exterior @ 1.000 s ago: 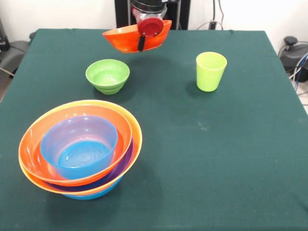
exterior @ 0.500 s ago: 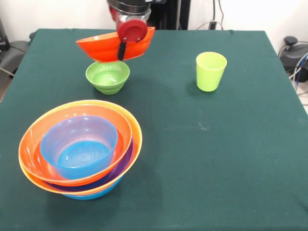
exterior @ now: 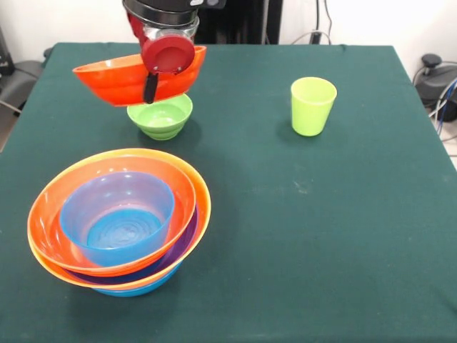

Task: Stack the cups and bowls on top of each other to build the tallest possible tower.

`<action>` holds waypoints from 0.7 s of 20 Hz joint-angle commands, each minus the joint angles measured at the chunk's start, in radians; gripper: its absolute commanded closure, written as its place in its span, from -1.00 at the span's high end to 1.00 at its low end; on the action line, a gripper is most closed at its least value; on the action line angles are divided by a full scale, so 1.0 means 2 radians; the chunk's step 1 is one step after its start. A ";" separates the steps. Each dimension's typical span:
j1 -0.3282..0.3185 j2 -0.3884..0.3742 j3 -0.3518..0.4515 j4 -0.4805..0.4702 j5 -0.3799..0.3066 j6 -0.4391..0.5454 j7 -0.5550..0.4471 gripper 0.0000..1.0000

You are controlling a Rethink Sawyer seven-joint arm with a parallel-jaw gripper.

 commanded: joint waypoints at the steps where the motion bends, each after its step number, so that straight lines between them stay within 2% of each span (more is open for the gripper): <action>1: -0.005 0.041 0.042 -0.138 -0.043 0.108 -0.075 -1.00; 14: -0.022 0.122 0.041 -0.352 -0.046 0.253 -0.116 -1.00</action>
